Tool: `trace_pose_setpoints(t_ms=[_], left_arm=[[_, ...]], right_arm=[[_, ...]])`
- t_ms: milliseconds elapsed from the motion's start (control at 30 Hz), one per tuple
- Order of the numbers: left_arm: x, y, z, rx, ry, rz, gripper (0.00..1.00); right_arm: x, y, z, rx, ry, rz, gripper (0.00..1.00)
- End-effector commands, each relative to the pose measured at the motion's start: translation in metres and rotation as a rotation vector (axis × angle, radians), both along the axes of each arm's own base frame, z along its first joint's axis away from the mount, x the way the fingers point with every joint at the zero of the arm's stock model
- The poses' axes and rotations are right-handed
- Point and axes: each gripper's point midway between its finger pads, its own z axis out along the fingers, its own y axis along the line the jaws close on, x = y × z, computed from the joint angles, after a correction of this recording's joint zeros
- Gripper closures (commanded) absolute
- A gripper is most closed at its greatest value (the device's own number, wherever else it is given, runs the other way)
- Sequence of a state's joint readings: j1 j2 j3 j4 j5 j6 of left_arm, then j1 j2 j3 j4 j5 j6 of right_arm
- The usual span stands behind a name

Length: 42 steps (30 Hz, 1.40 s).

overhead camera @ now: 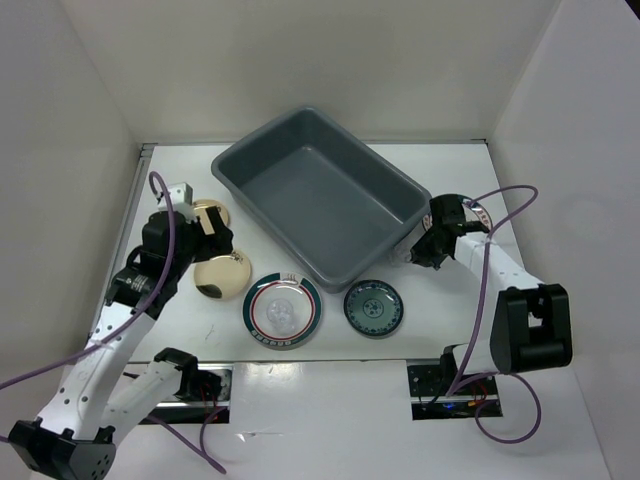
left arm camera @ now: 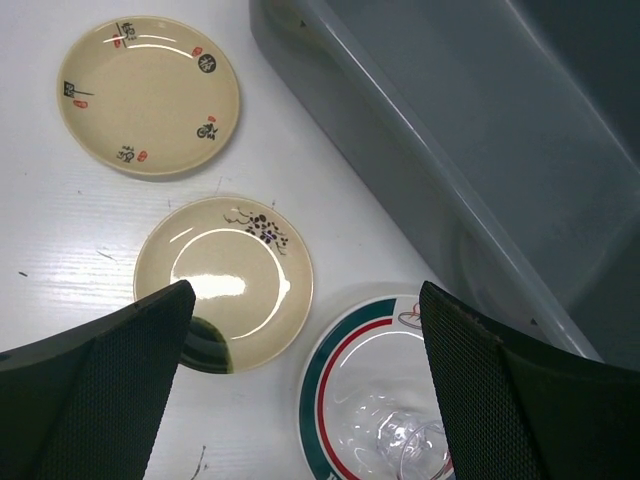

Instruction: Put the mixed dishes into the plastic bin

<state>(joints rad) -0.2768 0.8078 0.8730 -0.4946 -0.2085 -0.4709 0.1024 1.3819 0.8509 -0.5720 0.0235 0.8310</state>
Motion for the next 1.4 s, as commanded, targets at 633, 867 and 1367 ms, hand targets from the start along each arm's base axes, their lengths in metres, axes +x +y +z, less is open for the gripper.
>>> trace_pose_setpoints(t_ms=[633, 867, 1367], left_arm=[[-0.001, 0.002, 0.014, -0.009, -0.068, 0.005, 0.0], [-0.002, 0.004, 0.012, -0.005, -0.069, 0.013, 0.0], [0.004, 0.004, 0.004, 0.007, -0.042, 0.021, 0.0]], right_arm=[[0.074, 0.008, 0.235, 0.038, -0.497, 0.037, 1.0], [0.138, 0.033, 0.171, -0.023, -0.362, 0.197, 1.0], [0.156, 0.051, 0.044, -0.188, -0.051, 0.311, 0.95]])
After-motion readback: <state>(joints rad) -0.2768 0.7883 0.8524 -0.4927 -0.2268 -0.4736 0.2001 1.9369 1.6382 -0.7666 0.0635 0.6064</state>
